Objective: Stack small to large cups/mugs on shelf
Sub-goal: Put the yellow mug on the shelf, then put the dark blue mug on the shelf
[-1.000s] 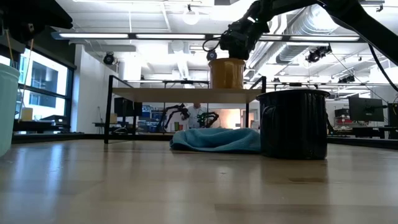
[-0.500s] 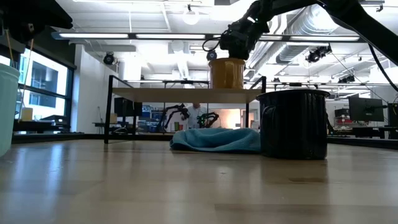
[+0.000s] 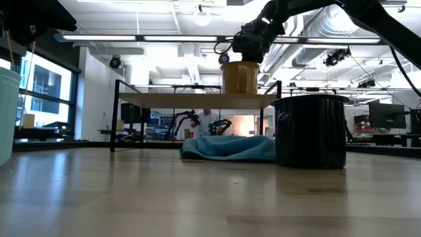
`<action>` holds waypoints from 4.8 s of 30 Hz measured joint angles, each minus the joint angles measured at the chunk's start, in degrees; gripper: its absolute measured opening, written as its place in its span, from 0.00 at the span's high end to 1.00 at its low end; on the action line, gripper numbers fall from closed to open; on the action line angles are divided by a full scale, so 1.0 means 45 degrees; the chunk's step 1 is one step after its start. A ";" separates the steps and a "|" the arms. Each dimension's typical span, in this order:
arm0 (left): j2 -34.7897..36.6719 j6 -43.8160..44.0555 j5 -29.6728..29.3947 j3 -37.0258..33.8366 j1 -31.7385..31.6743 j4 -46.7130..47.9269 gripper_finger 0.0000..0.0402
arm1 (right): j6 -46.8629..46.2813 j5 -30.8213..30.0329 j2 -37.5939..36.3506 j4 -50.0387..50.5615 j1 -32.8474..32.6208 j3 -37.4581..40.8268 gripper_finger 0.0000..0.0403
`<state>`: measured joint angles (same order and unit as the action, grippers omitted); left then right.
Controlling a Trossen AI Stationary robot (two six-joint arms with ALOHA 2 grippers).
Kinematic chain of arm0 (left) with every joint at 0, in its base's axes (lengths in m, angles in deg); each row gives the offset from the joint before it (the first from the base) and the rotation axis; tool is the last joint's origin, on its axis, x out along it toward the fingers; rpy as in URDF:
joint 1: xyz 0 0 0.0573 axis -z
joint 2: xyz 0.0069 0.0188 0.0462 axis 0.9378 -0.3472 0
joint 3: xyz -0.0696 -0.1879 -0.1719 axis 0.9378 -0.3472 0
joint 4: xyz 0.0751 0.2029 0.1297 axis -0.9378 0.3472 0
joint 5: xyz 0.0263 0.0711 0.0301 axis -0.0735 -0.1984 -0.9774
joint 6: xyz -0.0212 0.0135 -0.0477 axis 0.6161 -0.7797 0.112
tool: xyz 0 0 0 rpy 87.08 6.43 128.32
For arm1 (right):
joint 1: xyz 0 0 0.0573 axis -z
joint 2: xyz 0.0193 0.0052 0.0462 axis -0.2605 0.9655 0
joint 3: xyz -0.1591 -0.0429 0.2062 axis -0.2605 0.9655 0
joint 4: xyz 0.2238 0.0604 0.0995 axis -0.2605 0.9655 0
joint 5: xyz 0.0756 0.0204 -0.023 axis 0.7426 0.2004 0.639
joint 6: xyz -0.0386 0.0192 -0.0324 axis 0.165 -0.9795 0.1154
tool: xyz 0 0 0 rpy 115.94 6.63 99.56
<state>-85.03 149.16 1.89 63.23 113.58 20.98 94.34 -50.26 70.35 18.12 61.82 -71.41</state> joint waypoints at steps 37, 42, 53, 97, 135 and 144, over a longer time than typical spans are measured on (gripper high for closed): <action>-0.1531 -0.0024 -0.0606 0.0000 0.0000 -0.1589 0.91 | -0.0277 0.0505 -0.1801 0.1070 -0.1324 -0.0602 0.77; -0.2403 -0.0272 -0.1263 0.0000 -0.0005 -0.2819 0.91 | -0.0353 0.0574 -0.2475 0.1699 -0.2031 -0.0602 0.78; -0.4608 -0.3619 -0.0952 0.0000 -0.0669 -0.8081 0.91 | -0.1302 0.2220 -0.3160 0.2399 -0.4323 -0.0612 0.78; -0.5677 -1.1390 1.0059 0.0002 -0.8019 -1.2638 0.91 | -0.4083 -0.1635 -0.4124 -0.3567 -1.1805 -0.0597 0.84; -0.8543 -0.9714 1.2525 0.1703 -0.9113 -1.5559 0.91 | -0.5181 -0.7314 -1.3509 -0.8796 -1.3911 0.8994 0.86; -1.0626 -0.9893 1.2342 0.5109 -0.9678 -1.1785 0.91 | -0.6219 -0.7691 -1.7192 -1.3848 -1.3920 1.4637 0.86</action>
<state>-132.85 104.64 57.42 86.22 70.03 -32.06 66.36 -84.87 -7.01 -44.19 -0.82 -5.54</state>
